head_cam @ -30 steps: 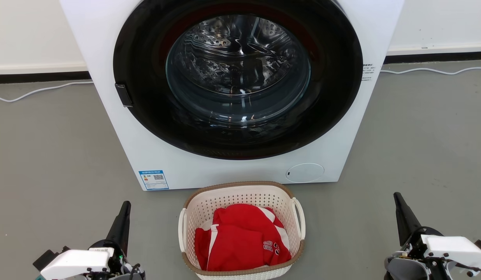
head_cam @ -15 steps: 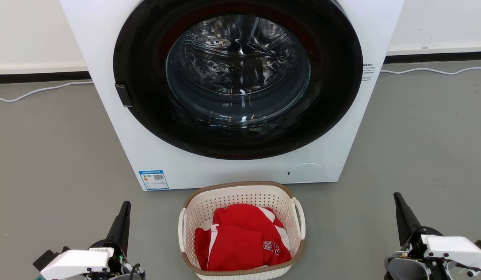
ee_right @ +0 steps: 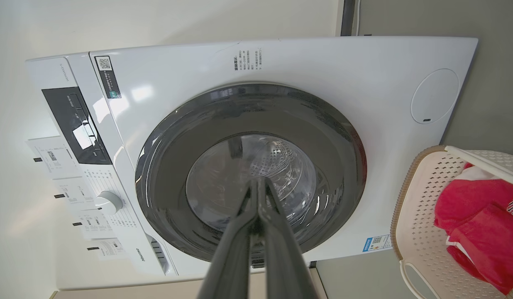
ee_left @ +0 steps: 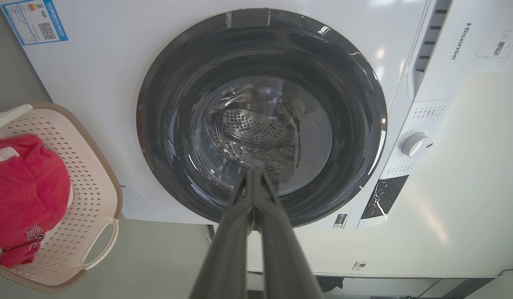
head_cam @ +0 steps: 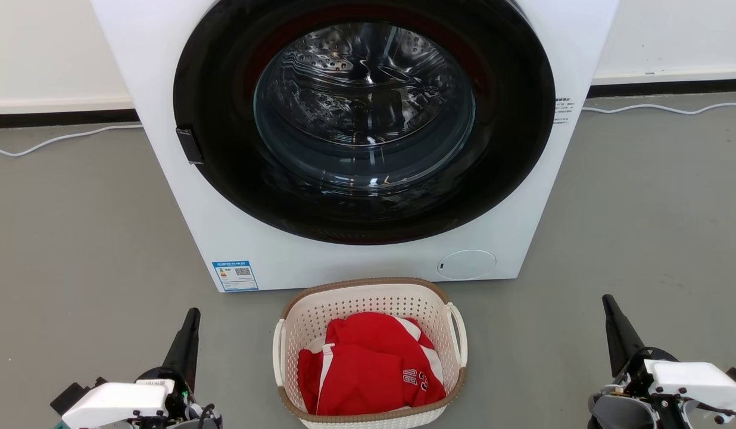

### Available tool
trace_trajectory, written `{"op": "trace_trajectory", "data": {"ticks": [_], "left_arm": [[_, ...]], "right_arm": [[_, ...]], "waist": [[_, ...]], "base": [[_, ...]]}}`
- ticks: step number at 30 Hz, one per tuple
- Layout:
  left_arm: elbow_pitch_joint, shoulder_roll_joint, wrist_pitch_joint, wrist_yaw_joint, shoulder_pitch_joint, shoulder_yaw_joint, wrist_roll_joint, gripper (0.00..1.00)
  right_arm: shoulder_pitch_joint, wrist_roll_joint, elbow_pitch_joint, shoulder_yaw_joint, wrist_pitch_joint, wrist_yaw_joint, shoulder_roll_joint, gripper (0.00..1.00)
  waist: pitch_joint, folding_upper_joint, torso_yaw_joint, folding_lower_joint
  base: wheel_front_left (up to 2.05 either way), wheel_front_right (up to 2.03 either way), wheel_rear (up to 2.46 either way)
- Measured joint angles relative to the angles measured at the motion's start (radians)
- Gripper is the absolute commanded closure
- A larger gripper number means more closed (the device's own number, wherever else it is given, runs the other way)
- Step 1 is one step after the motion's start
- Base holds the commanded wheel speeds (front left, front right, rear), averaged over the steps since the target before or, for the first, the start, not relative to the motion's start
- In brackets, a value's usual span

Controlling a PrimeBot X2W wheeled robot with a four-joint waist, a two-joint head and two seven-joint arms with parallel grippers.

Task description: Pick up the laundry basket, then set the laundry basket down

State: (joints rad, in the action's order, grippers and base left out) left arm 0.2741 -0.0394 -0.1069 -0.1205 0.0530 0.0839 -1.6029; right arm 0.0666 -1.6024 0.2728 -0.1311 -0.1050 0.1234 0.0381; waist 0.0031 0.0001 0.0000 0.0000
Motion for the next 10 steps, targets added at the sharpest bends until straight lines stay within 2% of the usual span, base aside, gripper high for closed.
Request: {"op": "trace_trajectory", "data": {"ticks": [10], "left_arm": [[0.000, 0.000, 0.000, 0.000, 0.000, 0.000, 0.000, 1.00]], "right_arm": [[0.000, 0.000, 0.000, 0.000, 0.000, 0.000, 0.000, 1.00]], "waist": [[0.000, 0.0000, 0.000, 0.0000]], "base": [[0.00, 0.00, 0.00]]}}
